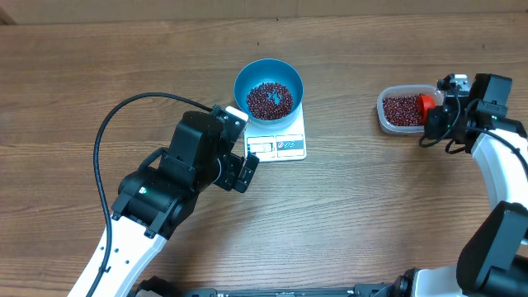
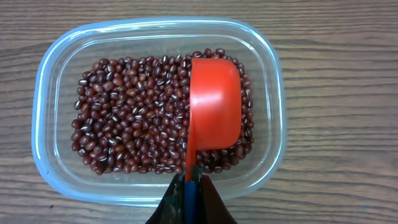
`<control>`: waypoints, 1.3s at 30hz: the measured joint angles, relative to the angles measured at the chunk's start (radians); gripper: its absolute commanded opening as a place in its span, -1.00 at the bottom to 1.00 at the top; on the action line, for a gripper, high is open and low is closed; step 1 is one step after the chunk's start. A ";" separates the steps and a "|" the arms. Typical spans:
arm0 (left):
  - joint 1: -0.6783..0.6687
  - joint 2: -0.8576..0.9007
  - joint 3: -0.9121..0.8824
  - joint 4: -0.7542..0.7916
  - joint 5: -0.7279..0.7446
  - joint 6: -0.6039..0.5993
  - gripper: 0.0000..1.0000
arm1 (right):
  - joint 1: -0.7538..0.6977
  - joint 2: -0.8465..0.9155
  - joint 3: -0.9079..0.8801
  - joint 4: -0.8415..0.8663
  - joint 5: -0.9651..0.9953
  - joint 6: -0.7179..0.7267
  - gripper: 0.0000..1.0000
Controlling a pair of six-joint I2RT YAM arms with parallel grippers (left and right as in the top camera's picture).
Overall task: Scoop item into bowl and weigh 150g on scale
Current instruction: 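Drag the orange cup through the beans to scoop more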
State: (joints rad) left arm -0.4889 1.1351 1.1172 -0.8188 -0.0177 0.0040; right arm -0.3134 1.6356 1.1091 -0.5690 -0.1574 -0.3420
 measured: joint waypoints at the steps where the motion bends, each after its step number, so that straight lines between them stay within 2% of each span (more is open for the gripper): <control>1: 0.000 0.000 0.000 0.000 0.000 0.000 0.99 | 0.000 0.000 0.000 0.000 -0.008 0.000 -0.92; 39: 0.000 0.000 0.000 0.000 0.000 0.000 0.99 | 0.000 0.010 0.000 -0.071 -0.255 0.018 -0.92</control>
State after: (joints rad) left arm -0.4889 1.1351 1.1172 -0.8185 -0.0177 0.0040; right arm -0.3138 1.6451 1.1091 -0.6403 -0.4122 -0.3241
